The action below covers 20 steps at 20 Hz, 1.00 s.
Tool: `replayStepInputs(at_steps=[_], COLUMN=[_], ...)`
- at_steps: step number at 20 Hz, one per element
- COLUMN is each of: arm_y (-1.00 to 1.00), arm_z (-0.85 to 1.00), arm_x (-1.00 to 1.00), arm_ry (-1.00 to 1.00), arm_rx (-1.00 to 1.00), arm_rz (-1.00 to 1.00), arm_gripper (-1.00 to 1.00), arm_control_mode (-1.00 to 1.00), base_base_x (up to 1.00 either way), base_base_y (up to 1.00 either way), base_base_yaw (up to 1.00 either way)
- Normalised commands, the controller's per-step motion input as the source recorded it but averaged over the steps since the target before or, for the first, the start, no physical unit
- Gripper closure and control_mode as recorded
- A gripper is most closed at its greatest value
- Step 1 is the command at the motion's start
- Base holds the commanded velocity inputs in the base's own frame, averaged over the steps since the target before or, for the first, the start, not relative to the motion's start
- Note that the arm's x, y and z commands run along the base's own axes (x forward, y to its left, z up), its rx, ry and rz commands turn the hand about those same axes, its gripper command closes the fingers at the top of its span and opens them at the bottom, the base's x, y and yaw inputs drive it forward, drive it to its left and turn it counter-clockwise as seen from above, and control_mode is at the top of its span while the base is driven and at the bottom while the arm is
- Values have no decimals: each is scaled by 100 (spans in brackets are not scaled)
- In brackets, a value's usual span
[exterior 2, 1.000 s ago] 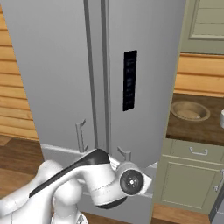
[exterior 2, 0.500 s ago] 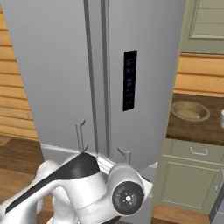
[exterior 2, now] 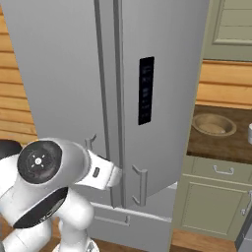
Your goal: Grab a lemon wedge from the fridge and one ice cube from the ice bowl, and put them in the glass of lemonade.
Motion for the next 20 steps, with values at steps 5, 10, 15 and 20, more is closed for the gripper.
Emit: replayStepInputs(at_steps=[5,10,15,20], arm_y=[100,71,28,61], arm_z=[91,23,-22,-10], arm_x=[0,3,77,100], arm_ry=[24,11,-5,6], arm_rx=[-49,-29,-9,-27], arm_rz=[0,-4,-1,-6], arm_gripper=[100,100,100,-100], arm_control_mode=[-100,-100,-100,-100], base_base_x=[0,0,0,0], base_base_y=[0,0,0,0], base_base_yaw=[0,0,0,0])
